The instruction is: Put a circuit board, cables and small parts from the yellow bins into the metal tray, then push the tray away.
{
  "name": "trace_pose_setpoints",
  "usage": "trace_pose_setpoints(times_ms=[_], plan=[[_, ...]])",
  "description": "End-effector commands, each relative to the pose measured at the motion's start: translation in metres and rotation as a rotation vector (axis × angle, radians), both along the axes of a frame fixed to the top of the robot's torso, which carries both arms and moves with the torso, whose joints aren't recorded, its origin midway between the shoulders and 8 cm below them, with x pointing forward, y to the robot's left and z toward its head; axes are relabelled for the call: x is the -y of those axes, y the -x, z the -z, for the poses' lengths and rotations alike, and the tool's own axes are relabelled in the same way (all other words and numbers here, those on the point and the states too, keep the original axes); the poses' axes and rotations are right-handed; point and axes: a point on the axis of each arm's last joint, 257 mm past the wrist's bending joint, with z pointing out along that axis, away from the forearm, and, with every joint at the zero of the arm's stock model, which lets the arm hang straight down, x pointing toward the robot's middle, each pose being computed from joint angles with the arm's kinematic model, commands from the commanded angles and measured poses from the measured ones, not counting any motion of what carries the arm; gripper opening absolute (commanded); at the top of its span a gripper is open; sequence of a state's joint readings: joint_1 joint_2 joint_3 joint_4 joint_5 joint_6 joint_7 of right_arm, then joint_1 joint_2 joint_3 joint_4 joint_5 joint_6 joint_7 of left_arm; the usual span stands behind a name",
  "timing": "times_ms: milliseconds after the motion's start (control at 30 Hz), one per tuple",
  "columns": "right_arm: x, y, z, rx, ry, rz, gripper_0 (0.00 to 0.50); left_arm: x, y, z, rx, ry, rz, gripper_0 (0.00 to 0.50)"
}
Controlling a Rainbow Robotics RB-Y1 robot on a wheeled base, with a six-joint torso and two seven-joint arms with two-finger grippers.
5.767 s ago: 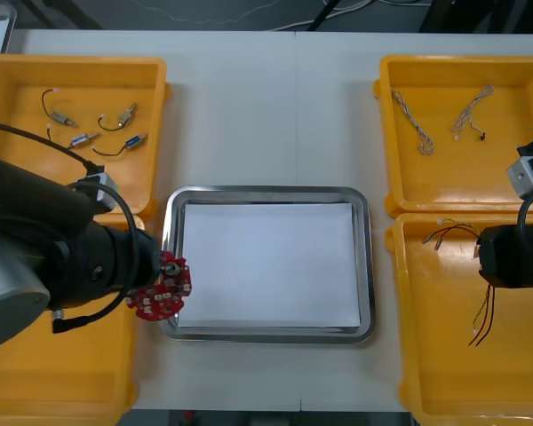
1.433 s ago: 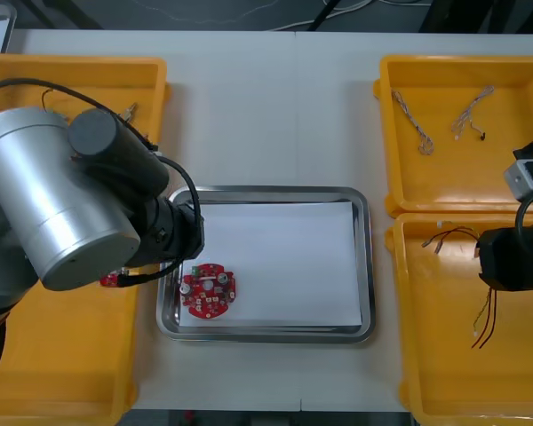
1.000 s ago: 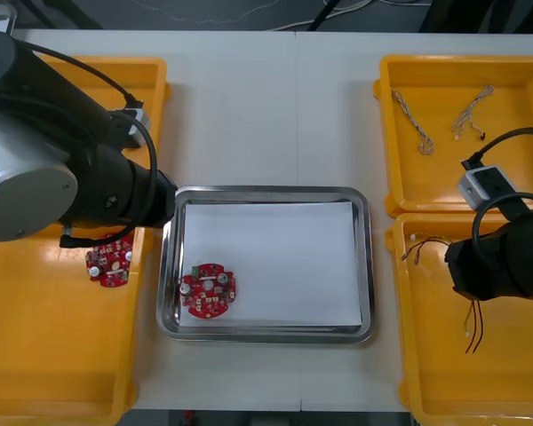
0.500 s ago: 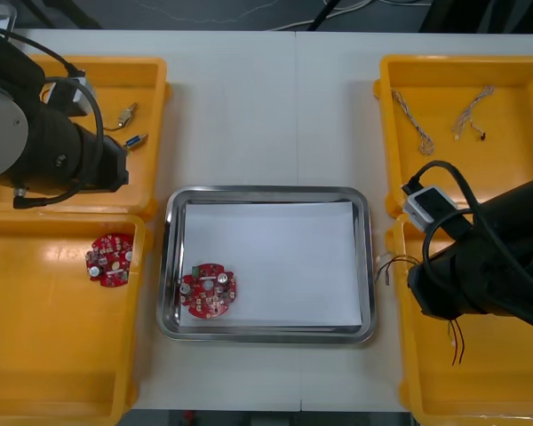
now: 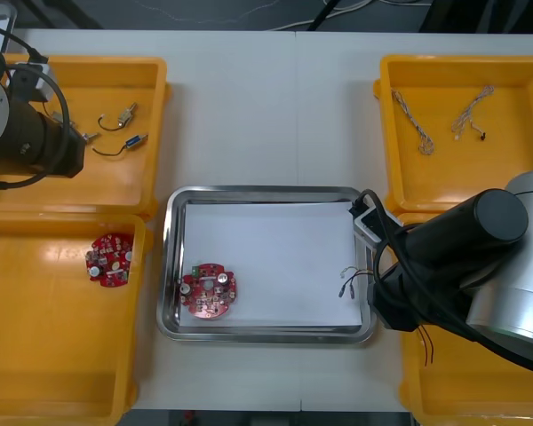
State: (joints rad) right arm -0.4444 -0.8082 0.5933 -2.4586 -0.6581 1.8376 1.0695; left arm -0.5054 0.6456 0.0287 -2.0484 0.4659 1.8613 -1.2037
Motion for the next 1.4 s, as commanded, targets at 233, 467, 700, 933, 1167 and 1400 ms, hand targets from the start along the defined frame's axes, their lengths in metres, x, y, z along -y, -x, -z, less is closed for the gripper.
trace_pose_setpoints(times_ms=[233,467,700,933,1167,1400], plan=[[-0.032,-0.017,0.01,0.019,0.034,-0.016,0.0,-0.052,-0.036,-0.036,0.108,-0.045,0.0,0.5],[-0.064,-0.023,0.012,0.018,0.018,-0.01,0.0,-0.073,-0.051,-0.037,0.134,-0.043,-0.005,0.5],[-0.085,-0.022,0.012,0.021,0.028,-0.062,0.0,-0.072,-0.065,-0.038,0.151,0.029,0.053,0.5],[-0.11,-0.017,0.013,0.037,0.029,-0.167,0.0,-0.069,-0.069,-0.043,0.168,0.036,0.06,0.5],[-0.126,-0.02,0.015,0.051,0.079,-0.323,0.0,-0.058,-0.074,-0.044,0.185,0.056,0.081,0.5],[-0.129,-0.028,0.017,0.077,0.162,-0.465,0.0,-0.053,-0.075,-0.045,0.18,0.027,0.131,0.5]])
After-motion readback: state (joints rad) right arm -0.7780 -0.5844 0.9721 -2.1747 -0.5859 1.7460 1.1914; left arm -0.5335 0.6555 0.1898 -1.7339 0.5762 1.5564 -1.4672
